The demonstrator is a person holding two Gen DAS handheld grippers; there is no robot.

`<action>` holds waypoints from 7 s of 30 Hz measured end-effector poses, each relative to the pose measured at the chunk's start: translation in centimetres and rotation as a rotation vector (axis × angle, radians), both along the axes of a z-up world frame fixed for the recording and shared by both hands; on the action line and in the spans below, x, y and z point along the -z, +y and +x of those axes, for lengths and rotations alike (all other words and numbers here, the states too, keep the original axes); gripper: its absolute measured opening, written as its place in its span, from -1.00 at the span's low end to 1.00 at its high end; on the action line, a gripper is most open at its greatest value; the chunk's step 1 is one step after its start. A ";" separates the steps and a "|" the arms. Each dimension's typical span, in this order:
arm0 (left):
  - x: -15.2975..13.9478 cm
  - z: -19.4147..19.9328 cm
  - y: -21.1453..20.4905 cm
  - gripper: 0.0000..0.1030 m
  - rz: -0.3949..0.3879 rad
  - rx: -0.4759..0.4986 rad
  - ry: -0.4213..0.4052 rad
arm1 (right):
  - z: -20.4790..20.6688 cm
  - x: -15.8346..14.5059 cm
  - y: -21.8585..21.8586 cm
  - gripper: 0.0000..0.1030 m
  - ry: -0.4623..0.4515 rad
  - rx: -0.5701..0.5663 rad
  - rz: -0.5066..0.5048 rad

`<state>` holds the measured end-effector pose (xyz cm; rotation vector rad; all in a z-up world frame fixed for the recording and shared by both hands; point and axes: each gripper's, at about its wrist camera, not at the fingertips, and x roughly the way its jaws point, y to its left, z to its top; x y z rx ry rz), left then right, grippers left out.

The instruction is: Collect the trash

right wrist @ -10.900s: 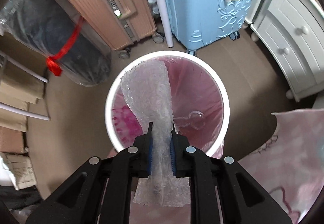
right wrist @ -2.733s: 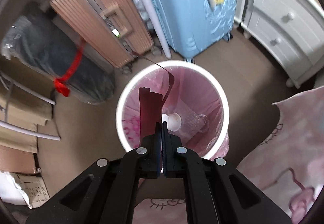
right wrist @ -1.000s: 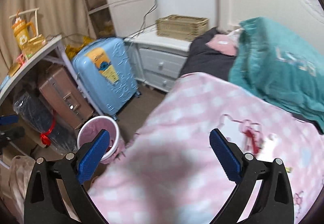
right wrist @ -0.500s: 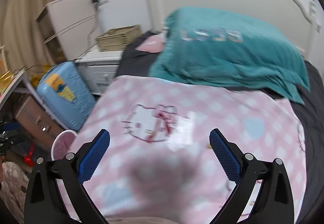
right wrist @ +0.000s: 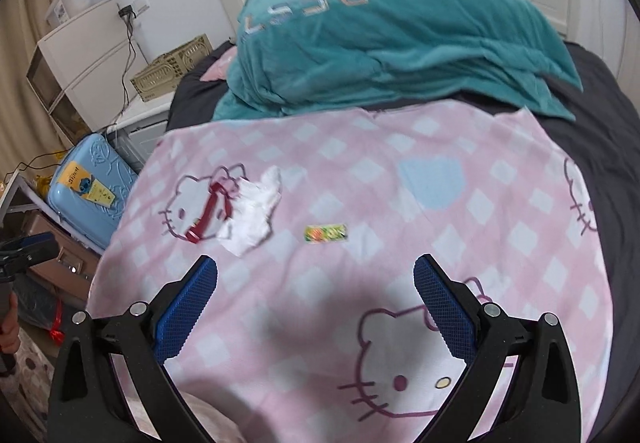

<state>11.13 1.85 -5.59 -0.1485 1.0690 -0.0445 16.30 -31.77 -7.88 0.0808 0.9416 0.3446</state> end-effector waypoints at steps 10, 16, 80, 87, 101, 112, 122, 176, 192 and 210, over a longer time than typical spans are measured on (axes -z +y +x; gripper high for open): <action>4.3 3.4 -3.1 0.90 0.062 0.064 0.028 | 2.4 3.2 0.1 0.86 0.039 -0.063 0.064; 5.8 3.9 -2.1 0.90 0.026 0.029 0.024 | 4.7 5.3 1.4 0.73 0.078 -0.084 0.100; 8.2 6.5 0.1 -0.98 -0.081 0.081 -0.001 | -0.5 4.8 -2.6 -0.99 0.111 0.183 0.222; 5.3 2.8 2.8 -0.98 -0.097 0.082 -0.020 | -4.0 0.2 1.3 -0.99 0.029 0.119 0.257; -2.1 -6.3 15.7 -0.98 -0.089 -0.051 -0.091 | -8.0 -6.5 13.5 -0.99 -0.044 -0.097 0.295; -5.1 -13.2 26.4 -0.98 -0.017 -0.115 -0.107 | -9.9 -7.5 25.7 -0.99 -0.012 -0.329 0.275; -1.5 -18.6 35.2 -0.98 -0.062 -0.205 -0.097 | -9.8 -5.4 37.7 -0.99 0.081 -0.512 0.217; 25.9 -23.6 49.0 0.81 -0.192 -0.376 0.235 | -11.4 20.4 71.0 0.75 0.017 -1.112 -0.430; 11.8 -31.1 44.9 0.90 -0.091 -0.549 0.022 | -3.1 3.8 50.4 0.86 -0.017 -0.575 0.070; -1.6 -22.2 34.5 0.90 -0.045 -0.393 -0.174 | 5.4 0.3 23.8 0.86 -0.027 -0.124 -0.070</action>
